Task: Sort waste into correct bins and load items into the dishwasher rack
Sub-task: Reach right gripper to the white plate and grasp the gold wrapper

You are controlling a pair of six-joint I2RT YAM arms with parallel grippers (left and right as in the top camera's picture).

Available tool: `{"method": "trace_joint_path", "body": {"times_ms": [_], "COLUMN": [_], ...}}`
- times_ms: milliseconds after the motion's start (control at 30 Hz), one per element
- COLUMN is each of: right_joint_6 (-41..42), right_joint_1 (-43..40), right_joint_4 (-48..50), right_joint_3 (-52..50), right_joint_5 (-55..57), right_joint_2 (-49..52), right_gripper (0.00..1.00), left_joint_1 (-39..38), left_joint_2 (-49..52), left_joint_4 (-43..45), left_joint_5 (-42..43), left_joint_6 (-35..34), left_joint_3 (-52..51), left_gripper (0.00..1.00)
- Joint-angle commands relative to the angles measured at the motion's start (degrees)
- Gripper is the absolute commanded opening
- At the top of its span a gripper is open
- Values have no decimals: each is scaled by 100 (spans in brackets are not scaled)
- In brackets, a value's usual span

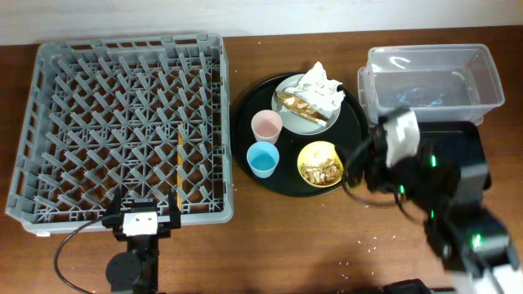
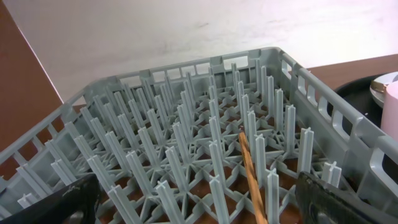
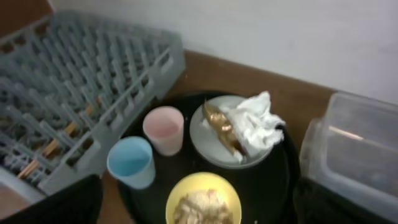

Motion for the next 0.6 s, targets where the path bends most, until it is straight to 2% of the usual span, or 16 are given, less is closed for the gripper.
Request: {"method": "trace_joint_path", "body": {"times_ms": [0,133,200,267,433,567], "right_joint_6": [-387,-387,-387,-385,-387,-848], "right_joint_1": [31,31,31,31,31,31], "right_joint_4": [-874,-2109,-2334,-2350,-1912,-1843], "right_joint_3": [1388,2879,3289,3602,3639,3639], "right_joint_5": [-297,-280,-269,-271,-269,-162], "right_joint_2": [1152,2500,2898,3300,3954,4468], "right_gripper": [99,99,98,98,98,99], "left_joint_1": [39,39,39,39,39,39], "left_joint_2": [-55,-55,-55,-55,-55,-55], "left_joint_4": [4,4,4,4,4,4], "left_joint_5": [63,66,66,66,66,66], "left_joint_6": [90,90,90,90,90,90], "left_joint_3": [-37,-35,-37,-37,-37,-37], "left_gripper": [99,99,99,99,100,99]}}
